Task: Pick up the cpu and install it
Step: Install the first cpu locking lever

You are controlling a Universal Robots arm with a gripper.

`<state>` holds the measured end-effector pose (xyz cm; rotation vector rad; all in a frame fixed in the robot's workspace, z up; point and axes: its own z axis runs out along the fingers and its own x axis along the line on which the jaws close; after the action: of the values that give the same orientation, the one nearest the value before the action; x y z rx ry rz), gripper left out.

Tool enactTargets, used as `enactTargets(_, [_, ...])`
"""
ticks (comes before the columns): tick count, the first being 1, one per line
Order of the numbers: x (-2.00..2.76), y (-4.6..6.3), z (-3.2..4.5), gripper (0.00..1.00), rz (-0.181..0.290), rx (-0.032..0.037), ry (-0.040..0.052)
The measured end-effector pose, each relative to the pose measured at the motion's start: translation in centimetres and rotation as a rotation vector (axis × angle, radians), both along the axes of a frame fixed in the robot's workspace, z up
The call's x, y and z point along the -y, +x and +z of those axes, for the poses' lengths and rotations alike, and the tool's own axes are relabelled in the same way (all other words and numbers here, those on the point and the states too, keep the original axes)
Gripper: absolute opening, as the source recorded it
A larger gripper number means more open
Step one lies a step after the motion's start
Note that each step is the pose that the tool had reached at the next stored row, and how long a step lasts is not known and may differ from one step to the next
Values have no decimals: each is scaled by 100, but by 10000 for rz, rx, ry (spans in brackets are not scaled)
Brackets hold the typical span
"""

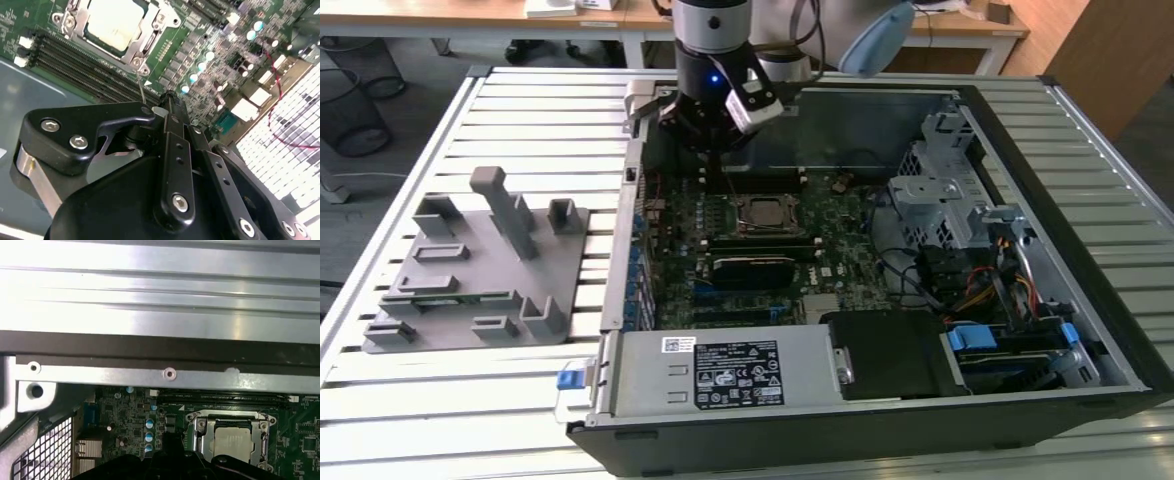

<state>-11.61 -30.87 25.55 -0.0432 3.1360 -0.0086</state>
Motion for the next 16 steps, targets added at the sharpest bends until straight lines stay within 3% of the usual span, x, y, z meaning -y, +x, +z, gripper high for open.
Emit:
enactTargets(4, [-49,0,0,11,27,0,-1])
enactTargets(9, [-54,36,0,11,97,0,11])
enactTargets(16, [-54,190,0,11,194,1,64])
